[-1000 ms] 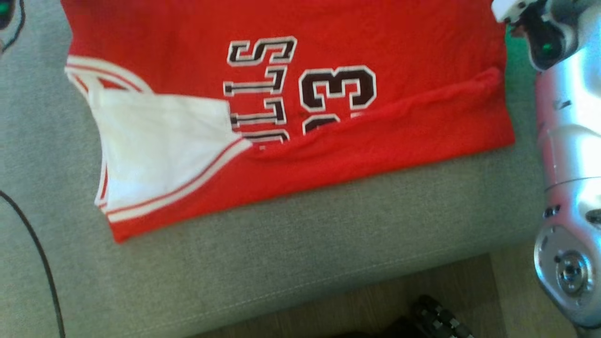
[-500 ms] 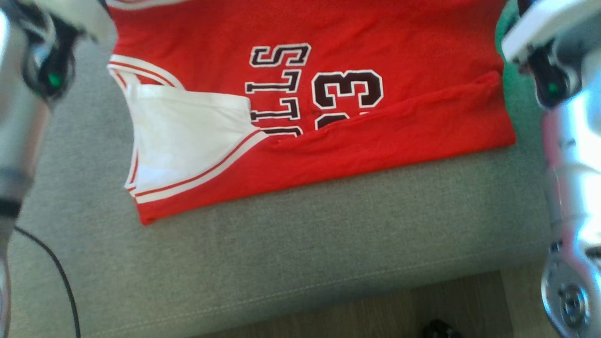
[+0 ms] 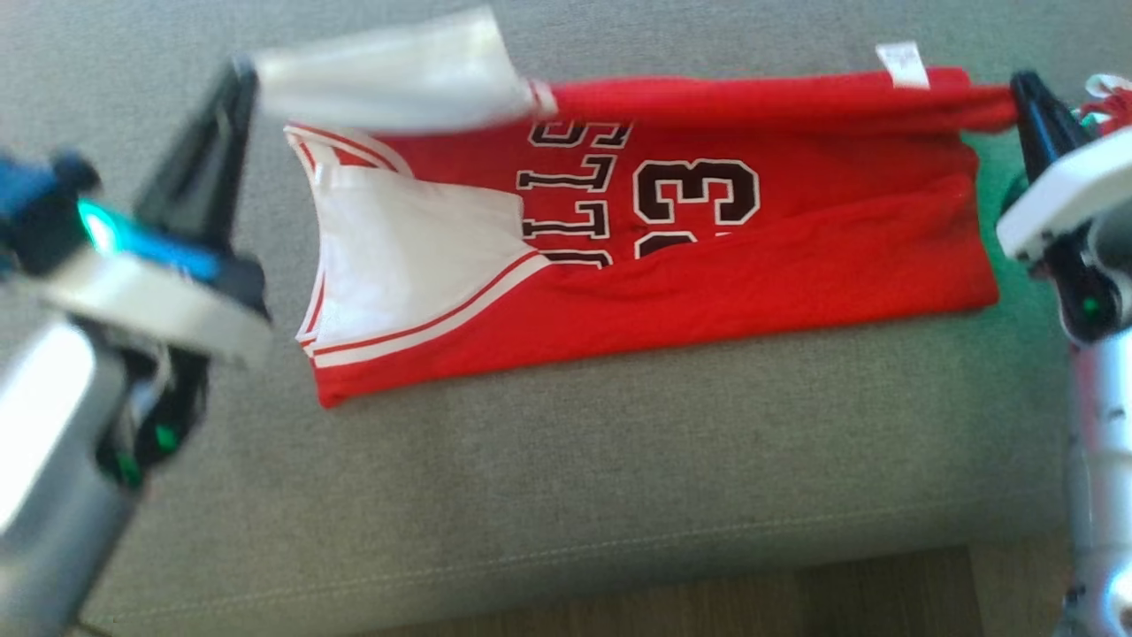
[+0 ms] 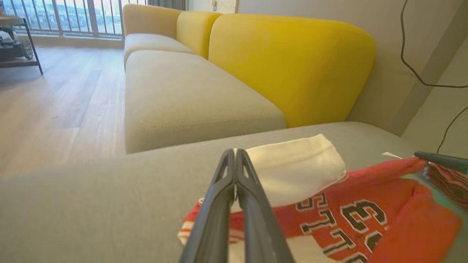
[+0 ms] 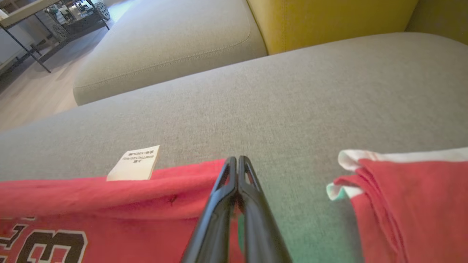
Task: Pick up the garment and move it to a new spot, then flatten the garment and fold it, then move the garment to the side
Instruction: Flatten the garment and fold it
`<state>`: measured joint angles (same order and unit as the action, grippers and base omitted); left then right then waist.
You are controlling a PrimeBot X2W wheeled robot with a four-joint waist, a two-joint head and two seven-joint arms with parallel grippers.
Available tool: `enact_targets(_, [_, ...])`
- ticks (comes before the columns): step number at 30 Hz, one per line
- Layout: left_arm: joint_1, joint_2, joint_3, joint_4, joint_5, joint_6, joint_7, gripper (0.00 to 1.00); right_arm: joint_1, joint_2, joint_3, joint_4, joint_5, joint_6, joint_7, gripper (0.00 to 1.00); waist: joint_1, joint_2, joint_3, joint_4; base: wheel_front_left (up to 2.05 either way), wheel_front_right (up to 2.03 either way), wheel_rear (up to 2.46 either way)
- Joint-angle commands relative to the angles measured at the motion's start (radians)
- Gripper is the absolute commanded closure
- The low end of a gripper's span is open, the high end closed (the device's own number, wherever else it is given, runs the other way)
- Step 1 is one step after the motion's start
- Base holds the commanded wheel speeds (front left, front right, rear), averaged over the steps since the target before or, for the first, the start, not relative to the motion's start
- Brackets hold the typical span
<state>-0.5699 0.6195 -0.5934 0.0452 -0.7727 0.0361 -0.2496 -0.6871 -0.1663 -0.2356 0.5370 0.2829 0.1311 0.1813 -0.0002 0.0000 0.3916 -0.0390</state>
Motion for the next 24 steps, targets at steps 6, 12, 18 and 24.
enact_targets(6, [0.135, 0.051, 0.052, -0.14, -0.042, 0.054, -0.011, 1.0, 0.108, 0.005, -0.023, -0.155, 0.015, 0.0, 0.057, 1.0, 0.0002, 0.0, 0.002, 0.017, 0.0, 0.0, 0.0])
enact_targets(12, [0.232, 0.018, 0.045, -0.139, -0.061, 0.063, -0.012, 1.0, 0.202, 0.032, -0.026, -0.253, 0.017, 0.0, 0.137, 1.0, 0.0002, 0.0, 0.009, 0.02, 0.0, 0.0, 0.0])
enact_targets(18, [0.246, -0.034, 0.037, -0.027, -0.057, 0.019, -0.012, 1.0, 0.232, 0.052, -0.018, -0.288, 0.014, 0.0, 0.211, 1.0, 0.0002, 0.0, 0.008, 0.006, 0.0, 0.0, 0.0])
enact_targets(24, [0.264, -0.098, 0.059, 0.037, -0.05, 0.016, -0.012, 0.0, 0.242, 0.084, -0.044, -0.27, 0.014, 0.0, 0.19, 0.0, 0.0002, 0.0, -0.032, -0.009, 0.0, 0.0, 0.0])
